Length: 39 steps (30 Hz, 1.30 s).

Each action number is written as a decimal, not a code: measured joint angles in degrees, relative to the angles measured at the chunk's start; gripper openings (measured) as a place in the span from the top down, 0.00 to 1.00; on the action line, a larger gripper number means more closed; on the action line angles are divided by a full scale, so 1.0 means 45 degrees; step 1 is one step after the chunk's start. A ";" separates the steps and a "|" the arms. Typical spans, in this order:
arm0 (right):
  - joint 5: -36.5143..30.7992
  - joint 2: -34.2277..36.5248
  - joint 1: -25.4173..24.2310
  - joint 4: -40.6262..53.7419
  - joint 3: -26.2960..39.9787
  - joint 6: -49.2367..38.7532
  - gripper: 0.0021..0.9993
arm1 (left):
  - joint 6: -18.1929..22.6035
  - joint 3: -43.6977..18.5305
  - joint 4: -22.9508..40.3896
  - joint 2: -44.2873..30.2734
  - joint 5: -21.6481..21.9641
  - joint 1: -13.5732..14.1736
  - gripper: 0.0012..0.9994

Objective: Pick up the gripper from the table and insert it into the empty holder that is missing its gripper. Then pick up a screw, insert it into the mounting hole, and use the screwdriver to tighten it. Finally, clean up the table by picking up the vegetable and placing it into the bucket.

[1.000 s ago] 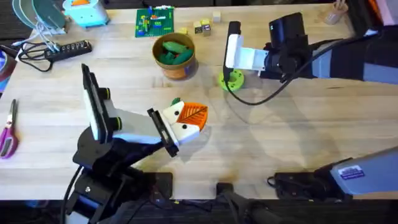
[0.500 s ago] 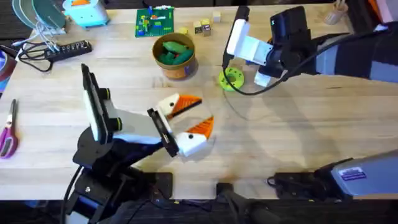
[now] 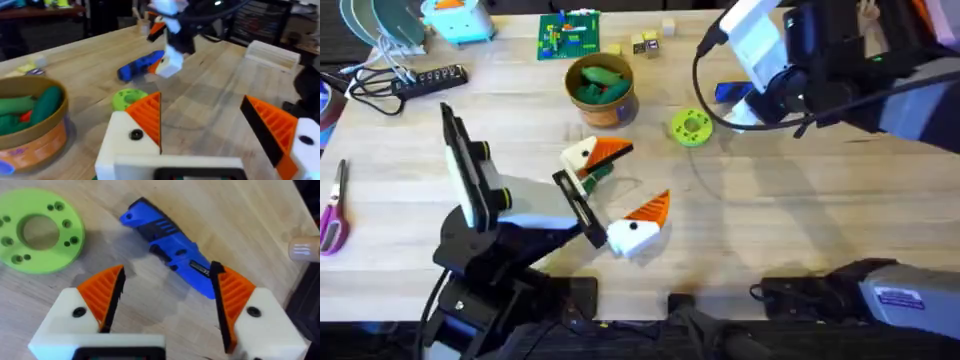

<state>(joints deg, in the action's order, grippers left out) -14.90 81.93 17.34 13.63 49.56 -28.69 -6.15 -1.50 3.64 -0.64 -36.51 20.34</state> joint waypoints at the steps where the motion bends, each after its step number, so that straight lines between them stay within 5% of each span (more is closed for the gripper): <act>1: 0.0000 -0.0231 0.0000 0.0029 0.0000 0.0135 0.01 | -0.0019 -0.0173 0.0322 0.0005 0.0298 0.0000 0.01; 9: 0.0044 -0.1299 0.0002 -0.0083 0.0000 0.0632 0.01 | -0.0113 -0.4878 0.5958 -0.1251 0.3508 -0.0003 0.01; 16: 0.0087 -0.1321 0.0005 -0.0087 0.0000 0.0670 0.01 | -0.0124 -0.8447 1.0885 -0.5494 0.6229 0.0000 0.01; 22: 0.0087 -0.1321 0.0005 -0.0084 0.0000 0.0675 0.01 | 0.0446 -0.9107 1.0899 -0.9543 0.7689 -0.0003 0.01; 33: 0.0092 -0.1321 0.0005 0.0092 0.0000 0.0714 0.01 | 0.0963 -0.9107 1.0180 -1.6005 0.8414 -0.0005 0.01; 39: 0.0097 -0.1321 0.0001 0.0089 0.0000 0.0718 0.01 | 0.1199 -0.9246 0.9903 -1.7373 0.8461 -0.0004 0.01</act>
<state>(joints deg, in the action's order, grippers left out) -14.46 75.99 17.35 14.03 49.56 -25.46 -0.76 -43.11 48.20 -78.82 1.56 20.32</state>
